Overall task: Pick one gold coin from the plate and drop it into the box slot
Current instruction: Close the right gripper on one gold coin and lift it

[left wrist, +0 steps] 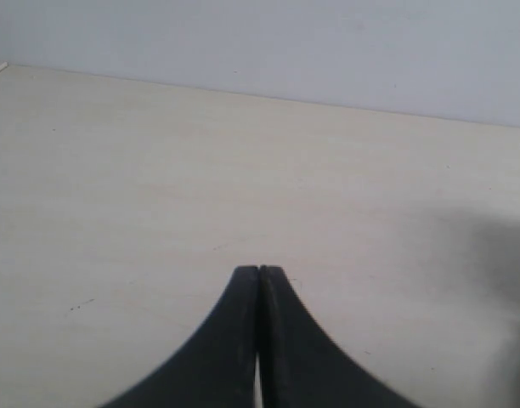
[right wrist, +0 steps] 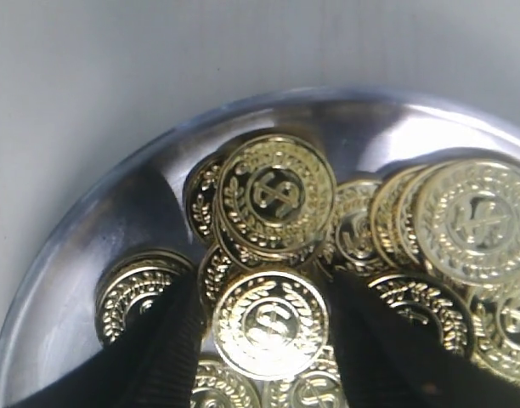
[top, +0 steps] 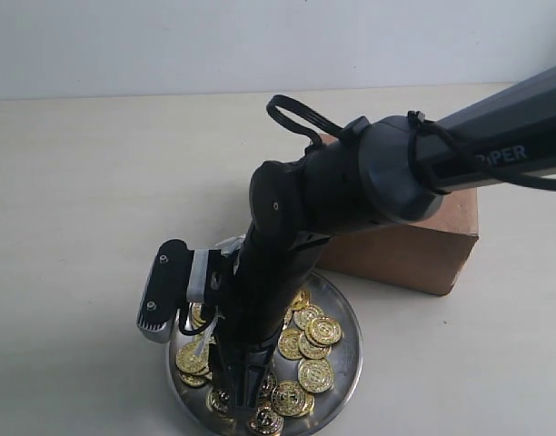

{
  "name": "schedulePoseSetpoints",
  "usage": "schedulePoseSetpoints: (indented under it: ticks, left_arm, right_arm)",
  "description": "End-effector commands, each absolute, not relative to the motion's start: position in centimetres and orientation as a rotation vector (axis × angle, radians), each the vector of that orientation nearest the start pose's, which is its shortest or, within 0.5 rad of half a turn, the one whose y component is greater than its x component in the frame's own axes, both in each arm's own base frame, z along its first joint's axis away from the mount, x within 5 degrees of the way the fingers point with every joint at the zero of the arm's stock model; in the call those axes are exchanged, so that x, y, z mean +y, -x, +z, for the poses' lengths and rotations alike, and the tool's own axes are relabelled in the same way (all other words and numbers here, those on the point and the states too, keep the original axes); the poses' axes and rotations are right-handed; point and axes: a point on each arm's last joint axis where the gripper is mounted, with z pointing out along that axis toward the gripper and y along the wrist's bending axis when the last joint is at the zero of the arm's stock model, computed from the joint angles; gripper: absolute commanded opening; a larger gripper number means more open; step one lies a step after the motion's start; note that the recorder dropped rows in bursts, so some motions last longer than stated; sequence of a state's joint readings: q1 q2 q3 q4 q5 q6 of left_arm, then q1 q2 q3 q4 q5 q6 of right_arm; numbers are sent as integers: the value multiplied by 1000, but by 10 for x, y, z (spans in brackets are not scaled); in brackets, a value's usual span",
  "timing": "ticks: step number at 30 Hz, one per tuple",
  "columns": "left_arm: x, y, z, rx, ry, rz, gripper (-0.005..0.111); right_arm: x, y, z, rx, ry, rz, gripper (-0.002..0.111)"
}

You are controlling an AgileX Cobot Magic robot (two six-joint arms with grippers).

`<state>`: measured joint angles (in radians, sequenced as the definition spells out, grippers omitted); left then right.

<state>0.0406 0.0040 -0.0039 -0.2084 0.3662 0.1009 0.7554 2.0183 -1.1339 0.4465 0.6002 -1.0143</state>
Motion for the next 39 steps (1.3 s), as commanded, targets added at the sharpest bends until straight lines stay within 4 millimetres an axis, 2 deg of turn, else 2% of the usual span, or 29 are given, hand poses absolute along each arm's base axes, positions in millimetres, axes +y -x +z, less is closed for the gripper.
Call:
schedulePoseSetpoints:
  ticks: [1,11,18,21,23,29,32,39]
  left_arm:
    - [-5,-53,182,1831,75,-118,0]
    - [-5,-53,182,1831,75,-118,0]
    - [-5,-53,182,1831,75,-118,0]
    - [-5,-53,182,1831,75,-118,0]
    - [-5,-53,182,1831,75,-118,0]
    - [-5,-53,182,1831,75,-118,0]
    - [-5,-53,182,1831,75,-118,0]
    - [-5,-53,182,1828,68,-108,0]
  right_arm:
    - [268,-252,110,2200,1911,372,40]
    - [268,-253,115,2187,1905,369,31]
    - [266,-248,138,2161,1920,395,31]
    - [263,-242,152,2162,1934,425,31]
    - [260,-237,169,2171,1912,447,31]
    - [255,-231,196,2133,1891,460,31]
    - [254,-230,204,2115,1879,460,31]
    - [254,-228,205,2125,1884,477,31]
